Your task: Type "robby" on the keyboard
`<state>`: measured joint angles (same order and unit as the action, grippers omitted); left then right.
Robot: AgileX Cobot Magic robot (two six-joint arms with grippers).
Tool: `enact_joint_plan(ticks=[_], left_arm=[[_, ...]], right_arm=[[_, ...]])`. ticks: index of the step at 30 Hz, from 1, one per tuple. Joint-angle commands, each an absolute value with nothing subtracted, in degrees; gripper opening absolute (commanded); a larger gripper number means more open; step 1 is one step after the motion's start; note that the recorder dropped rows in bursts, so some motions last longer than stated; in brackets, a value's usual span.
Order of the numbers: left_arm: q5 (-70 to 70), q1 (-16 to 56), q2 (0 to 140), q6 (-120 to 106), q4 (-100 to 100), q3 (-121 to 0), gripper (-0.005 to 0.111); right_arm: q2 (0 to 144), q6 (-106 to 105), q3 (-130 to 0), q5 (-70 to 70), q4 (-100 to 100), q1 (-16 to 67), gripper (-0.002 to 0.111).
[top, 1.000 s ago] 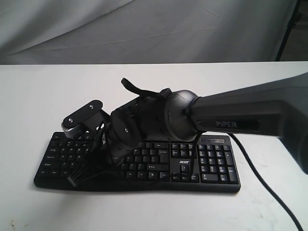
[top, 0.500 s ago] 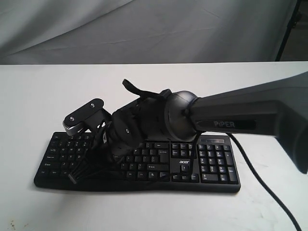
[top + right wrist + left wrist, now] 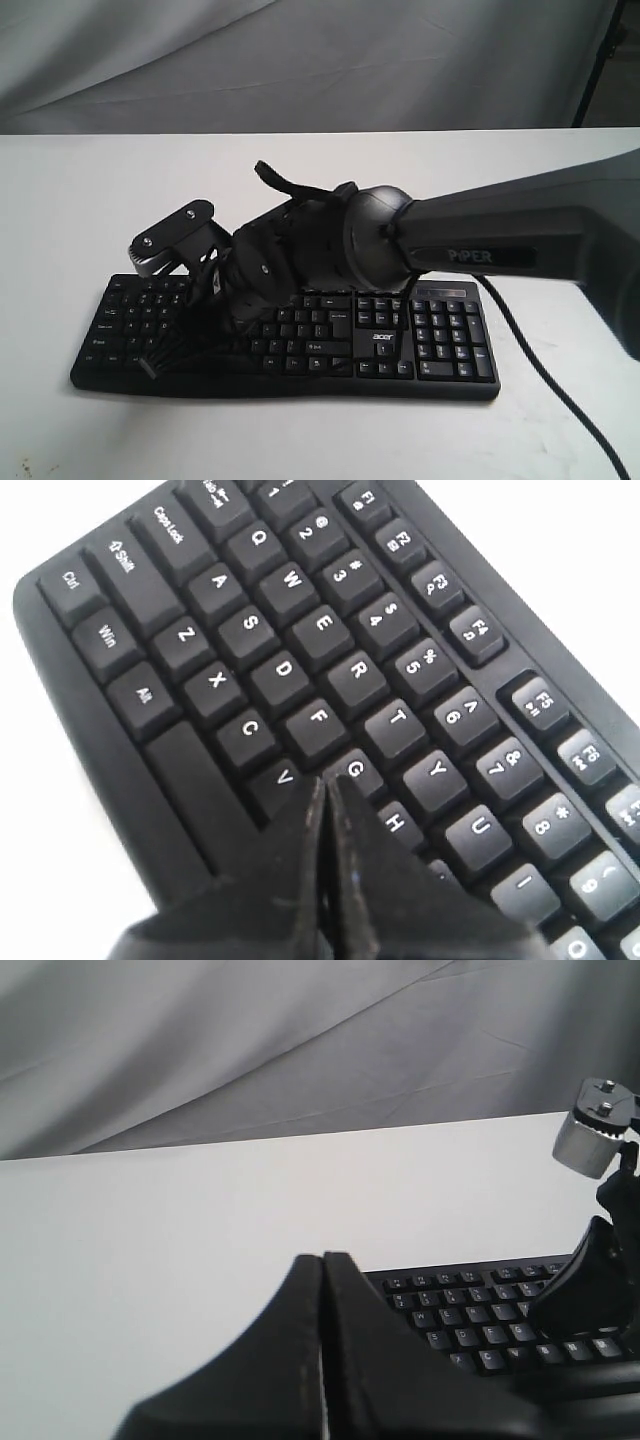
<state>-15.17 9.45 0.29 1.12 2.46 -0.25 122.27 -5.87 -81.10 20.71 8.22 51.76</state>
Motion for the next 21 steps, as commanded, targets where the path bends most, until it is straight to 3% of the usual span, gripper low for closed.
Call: enact_joint_plan(ticks=[1, 21], left_arm=[[-15.23, 9.81, 0.0, 1.28, 2.74, 0.0, 0.0], [-15.23, 9.81, 0.0, 1.28, 2.74, 0.0, 0.0]], right_arm=[[121.62, -5.91, -81.42, 20.62, 7.62, 51.44, 0.0], [120.75, -5.91, -81.42, 20.98, 8.17, 50.78, 0.0]])
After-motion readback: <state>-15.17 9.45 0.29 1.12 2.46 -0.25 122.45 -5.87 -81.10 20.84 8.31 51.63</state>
